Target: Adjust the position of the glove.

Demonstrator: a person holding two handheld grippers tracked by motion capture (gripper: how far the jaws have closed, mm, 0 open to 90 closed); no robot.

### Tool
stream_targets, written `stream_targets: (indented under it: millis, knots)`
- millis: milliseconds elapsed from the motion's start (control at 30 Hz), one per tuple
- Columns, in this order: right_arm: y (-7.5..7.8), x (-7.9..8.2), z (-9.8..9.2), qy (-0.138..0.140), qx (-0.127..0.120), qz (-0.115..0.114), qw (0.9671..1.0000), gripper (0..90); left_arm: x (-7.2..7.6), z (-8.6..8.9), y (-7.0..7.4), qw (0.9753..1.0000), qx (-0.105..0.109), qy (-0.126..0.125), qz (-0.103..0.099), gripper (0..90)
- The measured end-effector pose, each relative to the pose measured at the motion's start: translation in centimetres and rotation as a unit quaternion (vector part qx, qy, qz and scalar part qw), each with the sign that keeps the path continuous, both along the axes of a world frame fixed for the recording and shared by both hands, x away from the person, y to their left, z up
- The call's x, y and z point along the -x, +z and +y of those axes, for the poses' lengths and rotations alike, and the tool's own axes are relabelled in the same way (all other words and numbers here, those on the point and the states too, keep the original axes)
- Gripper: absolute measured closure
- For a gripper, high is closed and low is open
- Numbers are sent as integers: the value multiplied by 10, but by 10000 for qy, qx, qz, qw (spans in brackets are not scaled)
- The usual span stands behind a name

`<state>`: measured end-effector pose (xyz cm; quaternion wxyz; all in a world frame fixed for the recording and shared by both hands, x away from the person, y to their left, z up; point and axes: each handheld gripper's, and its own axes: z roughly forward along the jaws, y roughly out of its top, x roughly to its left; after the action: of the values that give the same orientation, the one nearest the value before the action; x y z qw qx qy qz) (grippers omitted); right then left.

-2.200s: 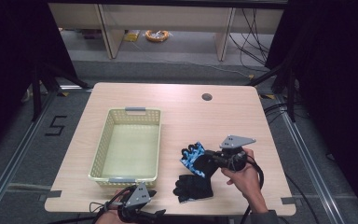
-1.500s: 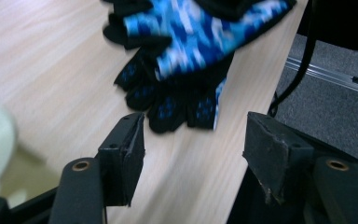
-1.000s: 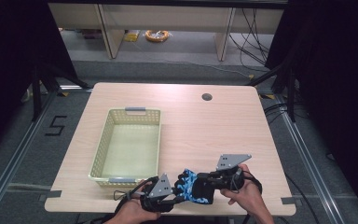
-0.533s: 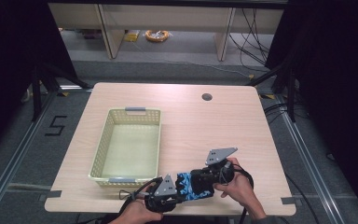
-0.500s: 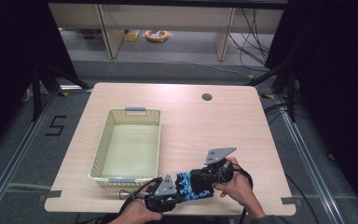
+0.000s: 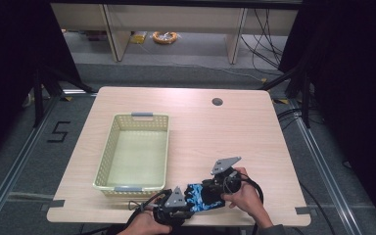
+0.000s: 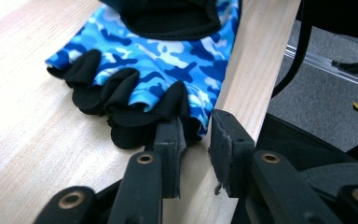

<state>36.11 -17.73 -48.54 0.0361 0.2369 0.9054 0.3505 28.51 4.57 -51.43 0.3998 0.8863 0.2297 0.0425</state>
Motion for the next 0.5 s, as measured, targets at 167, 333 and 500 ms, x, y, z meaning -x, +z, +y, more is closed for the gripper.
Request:
stream_targets:
  millis: [167,333,500]
  knots:
    - [1,0,-2,-259,27,-19,9997,734,6,3,3,10000,-39,-45,-68,574]
    - [6,3,-7,-473,-119,-147,9987,673,10,17,10,9998,-151,97,-117,470]
    - [24,15,-21,-998,-351,-157,9943,613,13,31,17,9993,-40,277,-244,448]
